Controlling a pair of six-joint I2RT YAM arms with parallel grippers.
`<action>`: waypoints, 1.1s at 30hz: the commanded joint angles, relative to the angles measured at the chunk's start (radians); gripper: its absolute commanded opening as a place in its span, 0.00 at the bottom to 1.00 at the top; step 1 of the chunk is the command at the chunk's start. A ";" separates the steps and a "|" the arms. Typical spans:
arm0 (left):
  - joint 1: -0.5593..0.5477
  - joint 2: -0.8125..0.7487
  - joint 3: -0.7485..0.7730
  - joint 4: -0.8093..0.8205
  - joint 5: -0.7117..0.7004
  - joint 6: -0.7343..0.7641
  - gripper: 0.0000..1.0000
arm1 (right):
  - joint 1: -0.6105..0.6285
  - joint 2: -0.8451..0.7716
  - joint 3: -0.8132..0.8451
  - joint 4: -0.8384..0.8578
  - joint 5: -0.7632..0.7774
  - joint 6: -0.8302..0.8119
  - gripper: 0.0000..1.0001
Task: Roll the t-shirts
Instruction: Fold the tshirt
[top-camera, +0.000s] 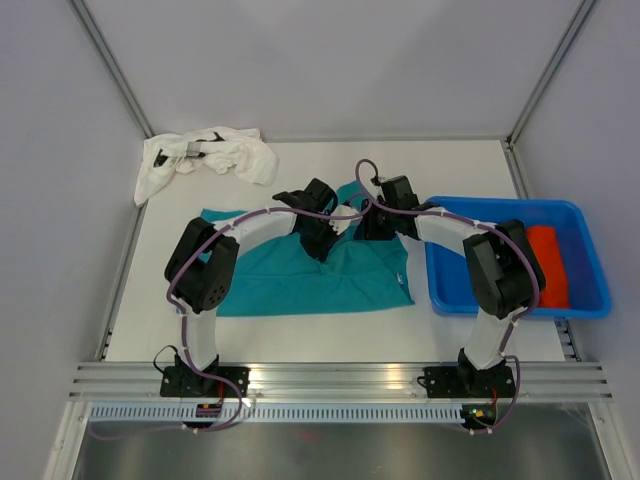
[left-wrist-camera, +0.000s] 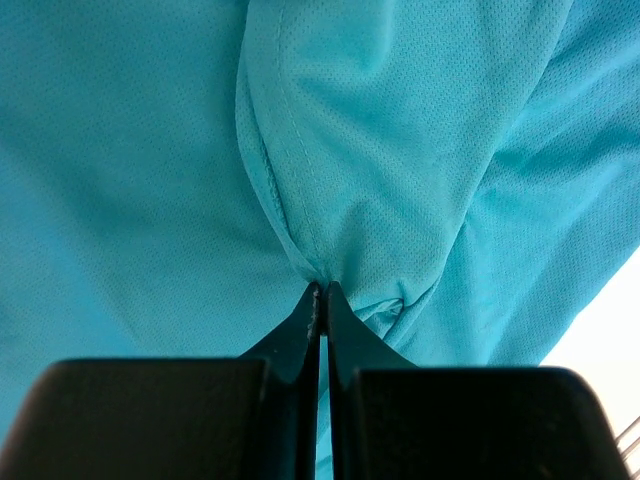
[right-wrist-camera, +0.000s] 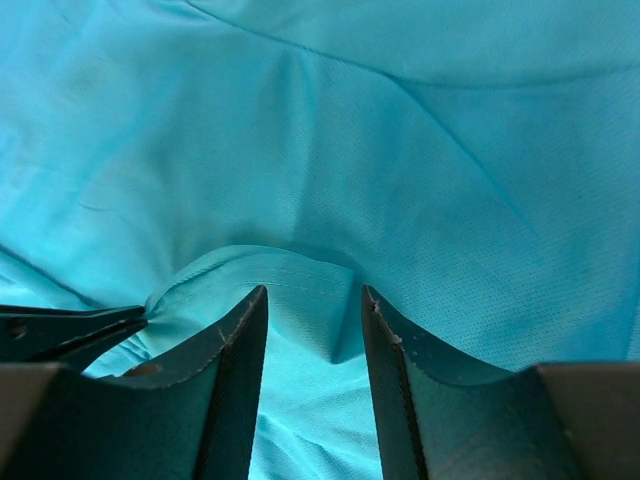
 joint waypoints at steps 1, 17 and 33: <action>-0.002 -0.015 -0.022 0.043 0.040 0.003 0.02 | -0.005 0.034 -0.026 0.025 -0.017 0.046 0.48; -0.002 -0.052 -0.030 0.069 0.025 0.009 0.02 | -0.006 0.001 -0.073 0.164 -0.073 0.001 0.04; -0.001 -0.094 -0.087 0.161 -0.084 0.007 0.02 | -0.006 -0.116 -0.250 0.445 -0.040 -0.103 0.00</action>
